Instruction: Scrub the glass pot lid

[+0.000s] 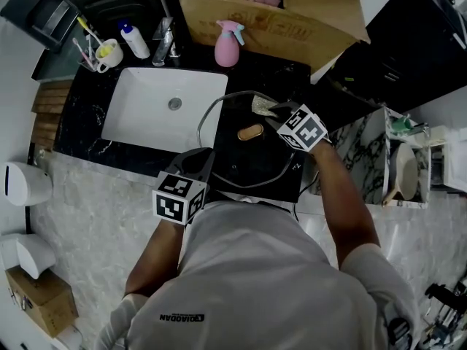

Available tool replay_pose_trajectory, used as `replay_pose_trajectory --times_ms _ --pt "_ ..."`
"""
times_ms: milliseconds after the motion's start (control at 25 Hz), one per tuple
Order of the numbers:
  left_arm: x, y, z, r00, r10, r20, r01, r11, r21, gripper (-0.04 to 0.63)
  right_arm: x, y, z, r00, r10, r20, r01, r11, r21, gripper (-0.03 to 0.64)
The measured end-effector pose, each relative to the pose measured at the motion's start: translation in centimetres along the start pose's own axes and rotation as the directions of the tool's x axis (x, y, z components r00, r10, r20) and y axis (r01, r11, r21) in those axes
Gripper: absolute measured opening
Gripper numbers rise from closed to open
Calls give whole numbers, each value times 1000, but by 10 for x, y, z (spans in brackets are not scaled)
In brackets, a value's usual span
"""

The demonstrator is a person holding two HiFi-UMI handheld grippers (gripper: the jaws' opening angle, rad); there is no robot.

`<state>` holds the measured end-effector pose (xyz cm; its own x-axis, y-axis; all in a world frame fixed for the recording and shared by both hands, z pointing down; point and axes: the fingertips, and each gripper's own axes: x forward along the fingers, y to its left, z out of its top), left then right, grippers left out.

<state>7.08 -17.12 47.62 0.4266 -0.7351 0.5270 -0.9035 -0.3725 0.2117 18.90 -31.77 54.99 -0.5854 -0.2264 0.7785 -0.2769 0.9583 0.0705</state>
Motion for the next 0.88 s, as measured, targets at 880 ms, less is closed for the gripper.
replay_pose_trajectory --times_ms 880 --pt "-9 -43 -15 999 -37 -15 38 999 27 15 -45 55 -49 995 -95 17 94 994 59 92"
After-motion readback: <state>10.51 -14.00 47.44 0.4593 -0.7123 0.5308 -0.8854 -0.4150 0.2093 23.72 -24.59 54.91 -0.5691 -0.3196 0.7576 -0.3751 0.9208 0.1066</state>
